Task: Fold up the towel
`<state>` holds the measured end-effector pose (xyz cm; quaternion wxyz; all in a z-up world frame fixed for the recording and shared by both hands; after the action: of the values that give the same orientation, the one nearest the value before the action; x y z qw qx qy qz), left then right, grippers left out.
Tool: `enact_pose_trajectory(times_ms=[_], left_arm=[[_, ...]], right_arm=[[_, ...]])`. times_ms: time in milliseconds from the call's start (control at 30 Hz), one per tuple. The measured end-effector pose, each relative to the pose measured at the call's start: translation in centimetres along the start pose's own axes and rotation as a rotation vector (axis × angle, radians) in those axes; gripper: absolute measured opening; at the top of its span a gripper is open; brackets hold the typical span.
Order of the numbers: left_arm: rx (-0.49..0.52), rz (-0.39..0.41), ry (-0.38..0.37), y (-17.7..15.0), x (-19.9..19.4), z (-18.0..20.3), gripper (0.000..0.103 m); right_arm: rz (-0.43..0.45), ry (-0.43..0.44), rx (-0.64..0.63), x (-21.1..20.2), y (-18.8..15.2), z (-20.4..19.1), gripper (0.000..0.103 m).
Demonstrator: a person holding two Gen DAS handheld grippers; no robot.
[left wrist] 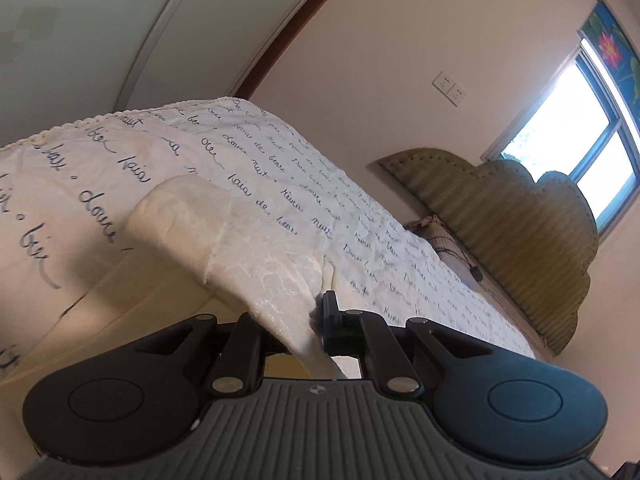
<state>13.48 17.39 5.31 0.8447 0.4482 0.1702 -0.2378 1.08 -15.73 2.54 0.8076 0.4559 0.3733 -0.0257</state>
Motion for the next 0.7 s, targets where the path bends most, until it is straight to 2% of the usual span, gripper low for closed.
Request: enact_pose_trajectory(times_ms=[100, 233, 300, 467, 567, 700], left_arm=[[0.025, -0.008, -0.003, -1.0, -2.0, -1.0, 0.009], [0.04, -0.036, -0.002, -2.6, -3.9, -2.3, 0.009], [0.042, -0.055, 0.007, -3.6, -4.2, -3.1, 0.009], [0.062, -0.096, 0.092, -5.9, -2.4, -5.3, 0.011], [0.109, -0.058, 0.122, -6.8, -2.2, -5.6, 0.016], [0.177, -0.025, 0.168, -7.2, -2.9, -5.1, 0.023]], right_arm=[[-0.003, 0.082, 0.026, -1.7, -0.7, -2.2, 0.005], [-0.033, 0.15, 0.021, -2.3, -1.8, -5.4, 0.005], [-0.045, 0.149, 0.018, -2.5, -2.5, -6.4, 0.005], [-0.028, 0.129, 0.058, -2.3, -3.4, -7.0, 0.005], [-0.041, 0.102, 0.032, -1.4, -3.9, -7.8, 0.005], [-0.017, 0.065, 0.08, -2.1, -4.3, -8.1, 0.008]])
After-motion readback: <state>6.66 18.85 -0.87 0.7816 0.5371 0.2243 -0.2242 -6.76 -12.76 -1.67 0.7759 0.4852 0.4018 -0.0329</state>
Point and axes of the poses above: each gripper's, at about its wrist camera, not at the fingertips, and x roughly the way its jaws point, z to its right, y to its top, the point moved 6 cm from there along x, roughly the way its jaws point, and after that the axes turned 4 degrees about y, right-handed, at the moved point
